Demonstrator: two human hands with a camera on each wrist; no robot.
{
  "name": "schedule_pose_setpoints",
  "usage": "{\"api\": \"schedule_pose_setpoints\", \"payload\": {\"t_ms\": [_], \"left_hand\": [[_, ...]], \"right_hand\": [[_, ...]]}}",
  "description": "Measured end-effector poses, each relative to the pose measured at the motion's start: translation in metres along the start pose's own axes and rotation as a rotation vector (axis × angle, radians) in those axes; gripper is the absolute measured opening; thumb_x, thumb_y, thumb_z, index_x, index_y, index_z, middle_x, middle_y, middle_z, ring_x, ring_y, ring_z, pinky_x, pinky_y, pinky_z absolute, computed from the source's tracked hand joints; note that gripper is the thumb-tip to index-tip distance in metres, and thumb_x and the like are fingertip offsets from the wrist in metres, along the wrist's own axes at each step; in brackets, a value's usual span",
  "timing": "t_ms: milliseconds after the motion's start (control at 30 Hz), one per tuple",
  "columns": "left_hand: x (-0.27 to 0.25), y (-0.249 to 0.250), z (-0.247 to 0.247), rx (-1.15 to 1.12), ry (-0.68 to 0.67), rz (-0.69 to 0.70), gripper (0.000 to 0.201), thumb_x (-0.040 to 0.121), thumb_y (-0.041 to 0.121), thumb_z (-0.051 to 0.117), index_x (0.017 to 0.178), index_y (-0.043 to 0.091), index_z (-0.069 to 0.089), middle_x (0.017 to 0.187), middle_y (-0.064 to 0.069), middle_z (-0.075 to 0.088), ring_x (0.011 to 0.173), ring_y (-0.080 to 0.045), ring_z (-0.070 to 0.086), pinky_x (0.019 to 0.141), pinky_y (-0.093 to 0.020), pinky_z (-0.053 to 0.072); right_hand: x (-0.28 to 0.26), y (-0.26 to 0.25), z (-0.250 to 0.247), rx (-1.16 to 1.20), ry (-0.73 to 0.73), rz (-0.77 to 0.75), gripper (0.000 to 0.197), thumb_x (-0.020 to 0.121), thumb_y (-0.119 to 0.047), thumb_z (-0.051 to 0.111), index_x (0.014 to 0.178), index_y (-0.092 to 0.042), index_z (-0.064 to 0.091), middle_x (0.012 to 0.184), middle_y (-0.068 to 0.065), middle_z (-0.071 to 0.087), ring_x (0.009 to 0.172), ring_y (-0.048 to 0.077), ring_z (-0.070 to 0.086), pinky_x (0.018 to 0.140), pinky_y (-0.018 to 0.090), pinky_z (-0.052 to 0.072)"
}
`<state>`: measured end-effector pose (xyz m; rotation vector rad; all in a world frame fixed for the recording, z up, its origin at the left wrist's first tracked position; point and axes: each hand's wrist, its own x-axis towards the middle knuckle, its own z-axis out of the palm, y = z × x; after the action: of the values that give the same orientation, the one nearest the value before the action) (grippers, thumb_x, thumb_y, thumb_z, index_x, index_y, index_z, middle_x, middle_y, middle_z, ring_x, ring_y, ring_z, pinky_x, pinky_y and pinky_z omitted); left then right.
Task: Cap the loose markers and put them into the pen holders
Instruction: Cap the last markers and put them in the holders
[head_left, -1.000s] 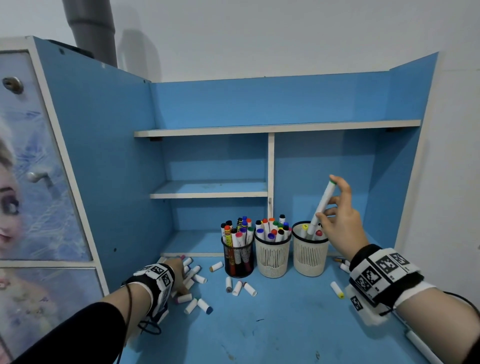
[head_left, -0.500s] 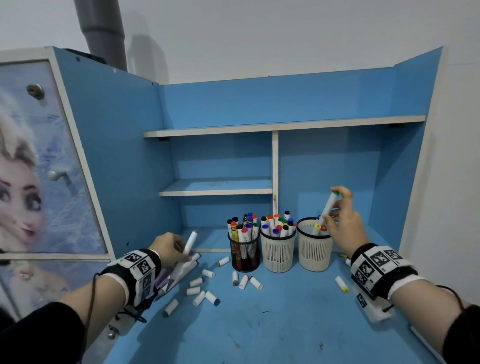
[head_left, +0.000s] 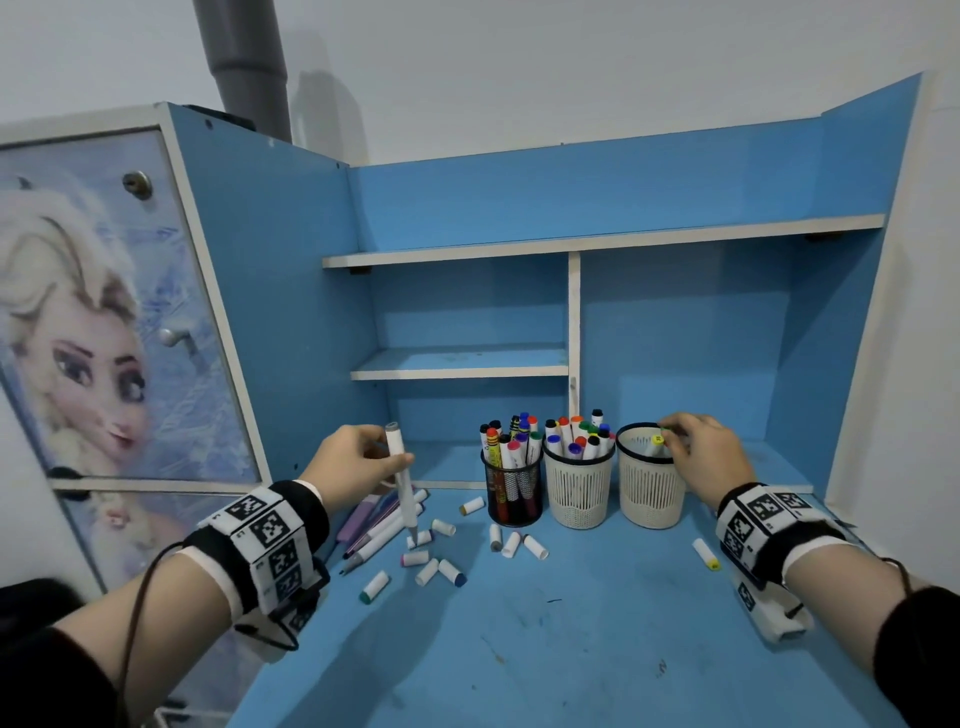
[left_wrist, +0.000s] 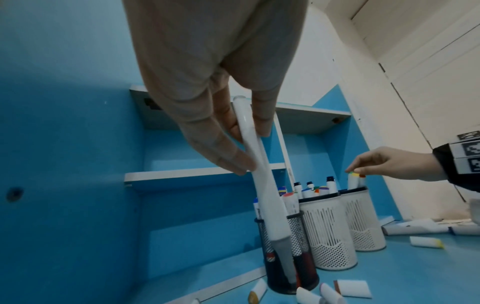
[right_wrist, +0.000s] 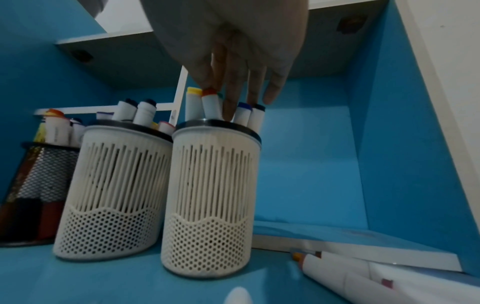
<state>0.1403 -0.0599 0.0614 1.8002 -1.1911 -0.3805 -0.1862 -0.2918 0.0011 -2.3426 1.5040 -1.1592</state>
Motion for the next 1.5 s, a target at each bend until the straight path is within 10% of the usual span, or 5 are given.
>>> {"api": "schedule_pose_setpoints", "payload": {"t_ms": [233, 533, 867, 1500], "left_hand": [[-0.025, 0.013, 0.006, -0.092, 0.037, 0.077, 0.020, 0.074, -0.003, 0.072, 0.085, 0.008, 0.059, 0.081, -0.019, 0.067, 0.070, -0.030, 0.067, 0.070, -0.039, 0.059], [-0.068, 0.006, 0.029, -0.391, 0.004, -0.072, 0.019, 0.077, 0.001, 0.073, 0.085, 0.002, 0.056, 0.079, -0.019, 0.067, 0.057, -0.018, 0.068, 0.051, -0.020, 0.052], [-0.128, -0.059, 0.099, -0.830, 0.006, -0.443, 0.016, 0.078, -0.010, 0.067, 0.085, -0.002, 0.055, 0.064, -0.014, 0.066, 0.054, -0.023, 0.067, 0.054, -0.022, 0.057], [-0.141, -0.074, 0.125, -0.954, 0.107, -0.247, 0.016, 0.079, -0.011, 0.065, 0.089, -0.003, 0.055, 0.073, -0.020, 0.068, 0.059, -0.022, 0.068, 0.062, -0.022, 0.056]], "right_hand": [[-0.005, -0.017, -0.014, -0.040, -0.050, -0.044, 0.028, 0.087, -0.012, 0.055, 0.113, -0.016, 0.066, 0.112, 0.015, 0.059, 0.113, 0.032, 0.051, 0.099, 0.043, 0.040], [-0.031, -0.062, -0.024, 0.063, -0.024, -0.296, 0.022, 0.083, 0.000, 0.054, 0.096, -0.010, 0.069, 0.093, 0.004, 0.064, 0.108, 0.022, 0.048, 0.092, 0.029, 0.035], [-0.059, -0.111, 0.017, -0.032, -0.571, -0.419, 0.026, 0.088, -0.006, 0.052, 0.106, -0.014, 0.067, 0.112, 0.003, 0.064, 0.107, 0.016, 0.054, 0.087, 0.021, 0.038], [-0.031, -0.156, 0.104, -0.476, -0.880, -0.375, 0.031, 0.086, -0.007, 0.054, 0.116, -0.008, 0.064, 0.118, 0.012, 0.064, 0.108, 0.028, 0.060, 0.088, 0.034, 0.051]]}}
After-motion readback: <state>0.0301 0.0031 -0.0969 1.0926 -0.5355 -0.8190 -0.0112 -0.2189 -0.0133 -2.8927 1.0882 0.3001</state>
